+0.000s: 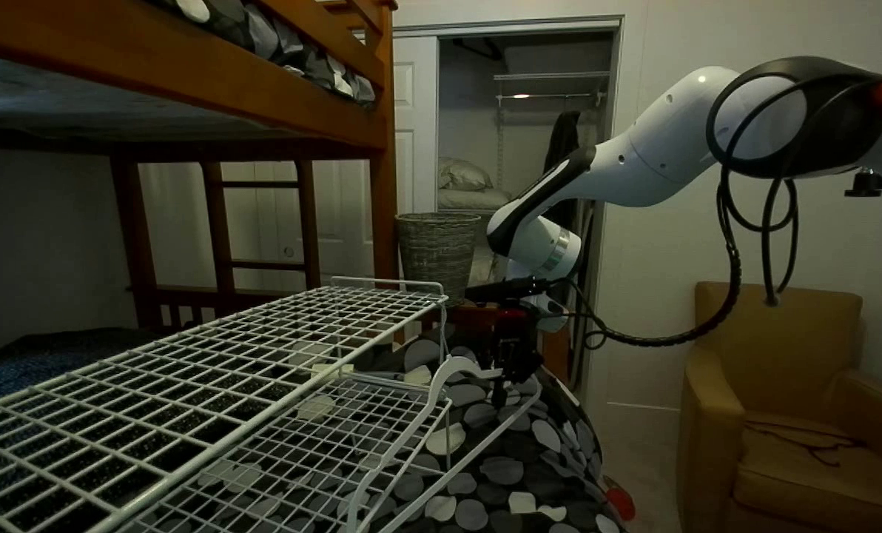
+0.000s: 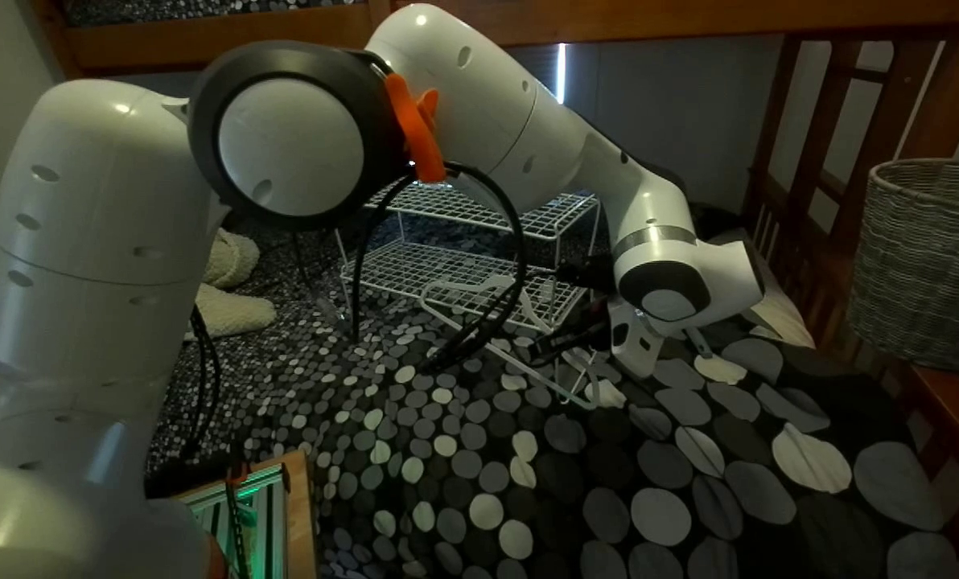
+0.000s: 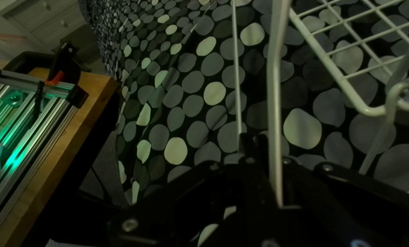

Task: Hang the clothes hanger on the top shelf of the rack

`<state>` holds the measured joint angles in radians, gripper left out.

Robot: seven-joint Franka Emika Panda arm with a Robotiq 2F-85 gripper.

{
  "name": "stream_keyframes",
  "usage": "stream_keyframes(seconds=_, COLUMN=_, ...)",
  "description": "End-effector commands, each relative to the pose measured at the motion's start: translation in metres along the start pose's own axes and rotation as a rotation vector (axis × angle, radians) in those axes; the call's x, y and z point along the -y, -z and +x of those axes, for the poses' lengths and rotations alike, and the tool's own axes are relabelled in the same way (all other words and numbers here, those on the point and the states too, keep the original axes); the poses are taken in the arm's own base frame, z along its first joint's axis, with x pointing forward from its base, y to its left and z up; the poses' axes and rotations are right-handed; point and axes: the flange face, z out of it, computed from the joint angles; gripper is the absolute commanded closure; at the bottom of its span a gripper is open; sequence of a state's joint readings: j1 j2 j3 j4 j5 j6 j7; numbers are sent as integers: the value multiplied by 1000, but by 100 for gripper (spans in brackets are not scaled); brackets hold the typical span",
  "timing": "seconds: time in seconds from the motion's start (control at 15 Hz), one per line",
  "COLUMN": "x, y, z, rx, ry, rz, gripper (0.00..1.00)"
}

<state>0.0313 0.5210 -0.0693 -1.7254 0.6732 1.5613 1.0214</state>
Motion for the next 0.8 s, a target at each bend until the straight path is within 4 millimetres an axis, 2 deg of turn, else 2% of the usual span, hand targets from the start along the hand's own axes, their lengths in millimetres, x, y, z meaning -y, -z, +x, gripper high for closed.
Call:
stream_keyframes(seconds=0.0, x=2, y=3, z=-1, rx=-20, ry=2, rz=0, gripper=63)
stream_keyframes(seconds=0.53, x=-3, y=31, z=-20, rx=-98, ry=149, rz=117, gripper=3)
stream_keyframes(seconds=0.6, x=-4, y=36, z=-24, rx=-107, ry=177, rz=138, gripper=0)
stream_keyframes(seconds=0.73, x=-6, y=44, z=-30, rx=-132, ry=245, rz=161, gripper=0)
